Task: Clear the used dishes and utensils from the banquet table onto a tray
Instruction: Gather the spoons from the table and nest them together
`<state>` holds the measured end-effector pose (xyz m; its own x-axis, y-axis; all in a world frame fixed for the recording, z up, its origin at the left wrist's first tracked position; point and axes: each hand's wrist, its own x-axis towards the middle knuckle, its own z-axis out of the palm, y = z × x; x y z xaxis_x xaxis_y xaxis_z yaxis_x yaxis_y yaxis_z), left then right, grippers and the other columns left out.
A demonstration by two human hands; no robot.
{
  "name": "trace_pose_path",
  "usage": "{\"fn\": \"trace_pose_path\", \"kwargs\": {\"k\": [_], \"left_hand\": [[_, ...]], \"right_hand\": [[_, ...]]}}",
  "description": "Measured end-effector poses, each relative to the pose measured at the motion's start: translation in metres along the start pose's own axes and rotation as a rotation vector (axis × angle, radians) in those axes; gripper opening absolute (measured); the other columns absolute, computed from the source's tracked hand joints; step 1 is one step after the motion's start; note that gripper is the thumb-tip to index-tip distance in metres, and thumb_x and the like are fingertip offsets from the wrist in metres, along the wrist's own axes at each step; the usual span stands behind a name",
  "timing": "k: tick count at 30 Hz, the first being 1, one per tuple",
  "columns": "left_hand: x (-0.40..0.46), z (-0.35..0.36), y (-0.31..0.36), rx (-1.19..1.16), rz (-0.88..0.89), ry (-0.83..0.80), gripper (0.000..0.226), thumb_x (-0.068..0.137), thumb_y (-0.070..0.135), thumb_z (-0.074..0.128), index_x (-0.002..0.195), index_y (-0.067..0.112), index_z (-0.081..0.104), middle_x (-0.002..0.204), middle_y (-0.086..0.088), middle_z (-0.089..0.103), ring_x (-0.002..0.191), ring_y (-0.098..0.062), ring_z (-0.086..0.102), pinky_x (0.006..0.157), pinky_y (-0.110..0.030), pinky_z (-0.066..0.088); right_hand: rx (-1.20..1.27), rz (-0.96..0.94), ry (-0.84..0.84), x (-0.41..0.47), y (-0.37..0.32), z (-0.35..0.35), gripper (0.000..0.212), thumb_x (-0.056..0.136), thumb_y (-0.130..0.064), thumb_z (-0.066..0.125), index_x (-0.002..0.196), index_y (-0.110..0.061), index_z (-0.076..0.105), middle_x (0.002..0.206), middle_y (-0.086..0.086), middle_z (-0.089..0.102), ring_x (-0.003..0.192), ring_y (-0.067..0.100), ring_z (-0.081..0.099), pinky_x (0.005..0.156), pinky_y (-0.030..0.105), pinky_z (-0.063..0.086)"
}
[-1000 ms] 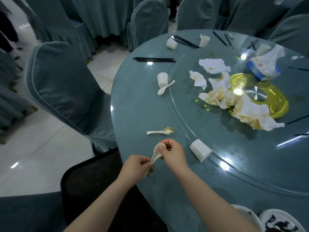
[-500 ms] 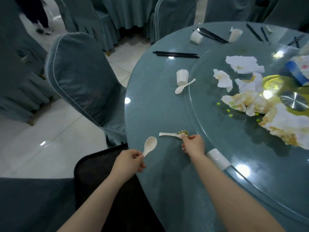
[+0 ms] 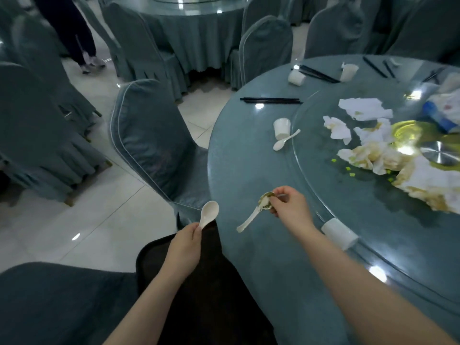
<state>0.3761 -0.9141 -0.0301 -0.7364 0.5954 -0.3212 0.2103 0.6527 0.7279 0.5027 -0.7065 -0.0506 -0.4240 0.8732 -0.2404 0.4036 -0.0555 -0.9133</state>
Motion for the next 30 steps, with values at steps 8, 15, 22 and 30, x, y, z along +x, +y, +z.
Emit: {"fn": "trace_pose_path", "kwargs": {"k": [8, 15, 22, 30], "left_hand": [[-0.073, -0.027, -0.017, -0.144, 0.212, -0.213, 0.05, 0.1, 0.047, 0.026, 0.064, 0.02, 0.049, 0.05, 0.013, 0.051, 0.048, 0.0, 0.046, 0.056, -0.028, 0.034], [-0.145, -0.055, -0.065, -0.108, 0.496, -0.444, 0.033, 0.1, 0.034, 0.037, 0.073, 0.034, 0.056, 0.055, 0.017, 0.047, 0.053, -0.001, 0.041, 0.056, -0.025, 0.033], [-0.189, -0.058, -0.072, -0.041, 0.567, -0.519, 0.025, 0.1, 0.019, 0.043, 0.106, 0.025, 0.066, 0.065, 0.006, 0.059, 0.055, -0.003, 0.049, 0.051, -0.011, 0.038], [-0.243, -0.019, -0.046, -0.201, 0.469, -0.688, 0.025, 0.099, 0.011, 0.044, 0.107, 0.023, 0.065, 0.06, 0.001, 0.065, 0.046, -0.003, 0.053, 0.044, -0.017, 0.042]], "right_hand": [[0.078, -0.109, -0.022, -0.142, -0.028, 0.043, 0.018, 0.08, -0.004, 0.068, 0.077, -0.021, 0.064, 0.056, -0.005, 0.064, 0.046, 0.004, 0.06, 0.049, 0.018, 0.05], [-0.059, -0.035, 0.245, -0.254, -0.016, 0.068, 0.009, 0.079, -0.015, 0.073, 0.083, -0.023, 0.069, 0.07, -0.009, 0.066, 0.058, 0.003, 0.062, 0.064, 0.027, 0.055], [-0.086, 0.002, 0.404, -0.342, -0.014, 0.046, 0.012, 0.078, -0.024, 0.074, 0.073, -0.026, 0.063, 0.073, -0.007, 0.07, 0.071, 0.011, 0.066, 0.07, 0.033, 0.056], [0.028, 0.106, 0.563, -0.426, 0.023, -0.037, 0.009, 0.089, -0.024, 0.062, 0.082, -0.021, 0.067, 0.072, -0.002, 0.07, 0.065, 0.011, 0.066, 0.081, 0.042, 0.057]]}}
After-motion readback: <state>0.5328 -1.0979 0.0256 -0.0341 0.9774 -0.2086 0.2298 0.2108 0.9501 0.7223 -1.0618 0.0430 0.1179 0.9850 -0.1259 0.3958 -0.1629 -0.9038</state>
